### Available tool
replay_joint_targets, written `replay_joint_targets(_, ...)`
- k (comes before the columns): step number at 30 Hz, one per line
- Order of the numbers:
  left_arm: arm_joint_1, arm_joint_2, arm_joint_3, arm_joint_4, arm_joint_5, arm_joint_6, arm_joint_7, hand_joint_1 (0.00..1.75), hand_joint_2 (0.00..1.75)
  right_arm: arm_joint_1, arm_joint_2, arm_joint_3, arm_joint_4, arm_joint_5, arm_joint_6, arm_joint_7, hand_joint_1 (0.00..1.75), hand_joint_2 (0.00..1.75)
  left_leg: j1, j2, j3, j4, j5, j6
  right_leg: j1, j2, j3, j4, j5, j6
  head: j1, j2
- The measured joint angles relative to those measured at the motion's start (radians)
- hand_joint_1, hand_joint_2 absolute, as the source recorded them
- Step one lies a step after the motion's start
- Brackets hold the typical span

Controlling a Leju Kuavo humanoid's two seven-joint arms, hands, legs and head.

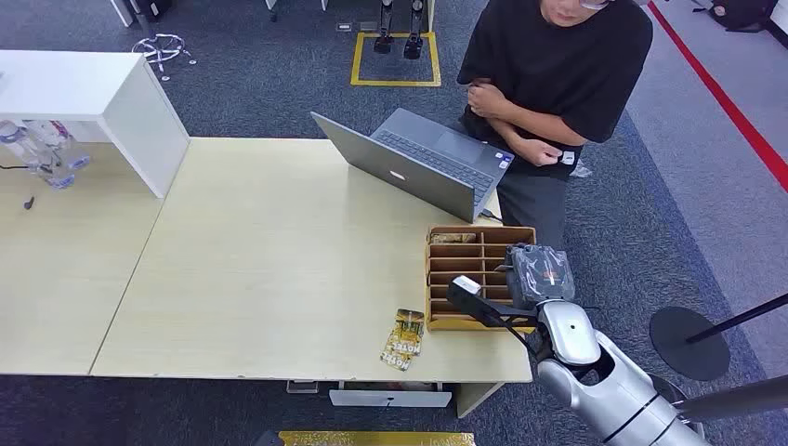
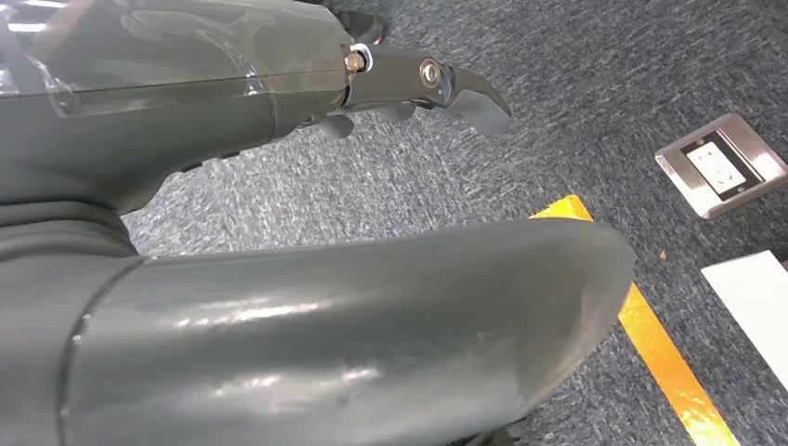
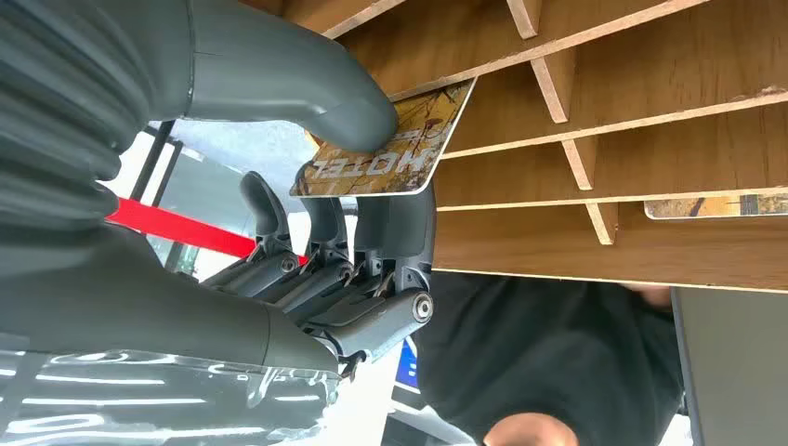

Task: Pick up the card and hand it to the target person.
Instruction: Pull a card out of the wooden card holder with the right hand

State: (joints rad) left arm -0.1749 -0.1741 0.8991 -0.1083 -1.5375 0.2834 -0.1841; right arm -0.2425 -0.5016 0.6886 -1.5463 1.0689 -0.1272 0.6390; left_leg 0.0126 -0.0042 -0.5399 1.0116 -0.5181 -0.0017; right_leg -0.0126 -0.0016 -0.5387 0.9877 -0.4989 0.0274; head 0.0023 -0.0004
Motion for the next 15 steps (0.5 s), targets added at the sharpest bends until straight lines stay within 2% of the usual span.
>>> replay_joint_targets(15,0.000,-0.001,-0.002,0.000,0.000,0.000,0.001,0.00,0.00,0.000,0.000,0.000,0.006,0.001,-0.023,0.001,1.47,1.75,0.000,0.000,0.000,0.000,0.000,0.000,0.000,0.000,0.000,0.000,0.000,0.000,0.000,0.000)
